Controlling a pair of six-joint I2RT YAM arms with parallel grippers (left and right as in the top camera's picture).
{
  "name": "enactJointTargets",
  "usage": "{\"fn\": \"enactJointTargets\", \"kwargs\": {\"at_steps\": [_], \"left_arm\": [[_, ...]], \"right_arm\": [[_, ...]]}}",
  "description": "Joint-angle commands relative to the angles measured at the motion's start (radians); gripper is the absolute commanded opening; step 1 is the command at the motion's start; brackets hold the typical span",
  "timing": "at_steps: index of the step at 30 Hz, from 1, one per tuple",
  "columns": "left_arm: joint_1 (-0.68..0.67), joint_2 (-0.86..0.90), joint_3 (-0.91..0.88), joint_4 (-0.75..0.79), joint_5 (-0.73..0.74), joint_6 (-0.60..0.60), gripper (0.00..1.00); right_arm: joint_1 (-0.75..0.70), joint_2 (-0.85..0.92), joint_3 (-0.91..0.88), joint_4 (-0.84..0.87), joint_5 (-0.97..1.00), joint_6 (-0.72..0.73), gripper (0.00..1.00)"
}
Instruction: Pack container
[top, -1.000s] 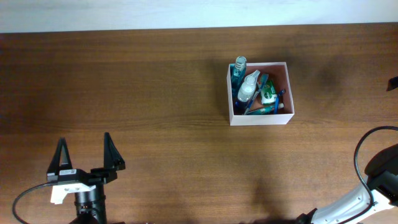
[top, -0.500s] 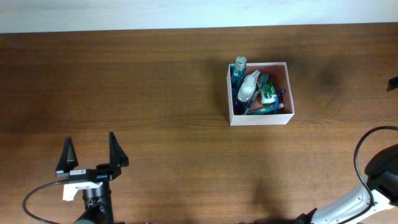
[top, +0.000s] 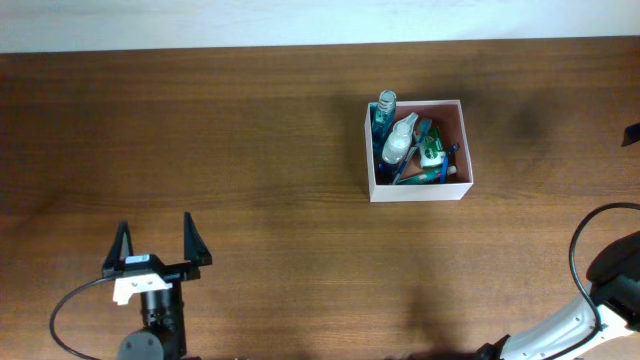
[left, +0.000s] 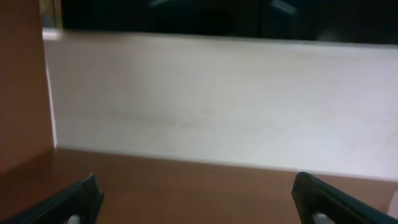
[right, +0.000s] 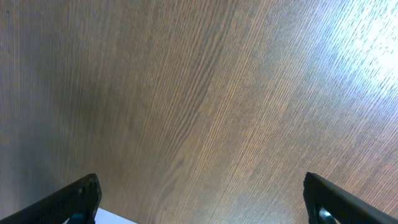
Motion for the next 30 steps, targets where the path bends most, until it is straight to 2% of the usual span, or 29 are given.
{"fn": "enactJointTargets", "kwargs": {"at_steps": [1, 13, 22, 30], "left_arm": [[0.031, -0.009, -0.001, -0.059, -0.021, 0.019, 0.99], [0.044, -0.009, -0.001, -0.23, 0.017, 0.019, 0.99], [0.044, -0.009, -0.001, -0.3, 0.016, 0.019, 0.99], [0.044, -0.009, -0.001, -0.298, 0.016, 0.019, 0.99]], "right_arm": [[0.003, 0.0, 0.016, 0.0, 0.009, -0.01, 0.99], [0.003, 0.0, 0.016, 0.0, 0.009, -0.01, 0.99], [0.003, 0.0, 0.016, 0.0, 0.009, -0.01, 0.99], [0.003, 0.0, 0.016, 0.0, 0.009, -0.01, 0.99]]}}
